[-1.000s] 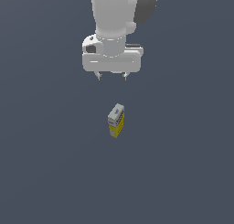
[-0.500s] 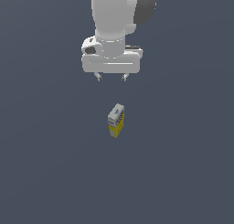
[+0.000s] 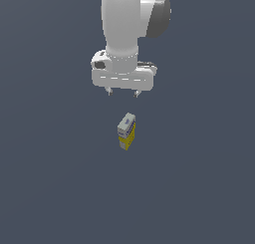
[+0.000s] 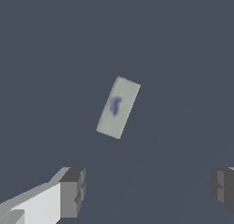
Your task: Pick up the object and move it to a goal position.
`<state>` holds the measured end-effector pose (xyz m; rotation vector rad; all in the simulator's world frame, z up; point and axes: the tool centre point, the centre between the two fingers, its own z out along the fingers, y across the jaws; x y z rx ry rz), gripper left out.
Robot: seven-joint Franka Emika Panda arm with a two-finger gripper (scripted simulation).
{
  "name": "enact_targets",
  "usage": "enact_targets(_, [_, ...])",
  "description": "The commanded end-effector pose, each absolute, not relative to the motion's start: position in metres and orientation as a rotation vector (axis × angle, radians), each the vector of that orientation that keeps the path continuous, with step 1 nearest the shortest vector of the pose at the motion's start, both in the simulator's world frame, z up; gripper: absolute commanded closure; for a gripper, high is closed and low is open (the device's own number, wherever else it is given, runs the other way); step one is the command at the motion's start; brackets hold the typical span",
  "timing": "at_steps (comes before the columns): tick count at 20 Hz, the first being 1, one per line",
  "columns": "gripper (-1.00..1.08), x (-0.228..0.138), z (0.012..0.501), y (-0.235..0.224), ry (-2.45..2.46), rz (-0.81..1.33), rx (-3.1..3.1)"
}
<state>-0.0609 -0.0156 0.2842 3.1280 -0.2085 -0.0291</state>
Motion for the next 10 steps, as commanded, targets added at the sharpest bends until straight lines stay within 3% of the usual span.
enact_targets(1, [-0.92, -0.054, 0.274, -0.014, -0.280, -0.026, 3.123])
enact_targets(10, [-0.92, -0.027, 0.231, -0.006, -0.583, -0.009, 3.084])
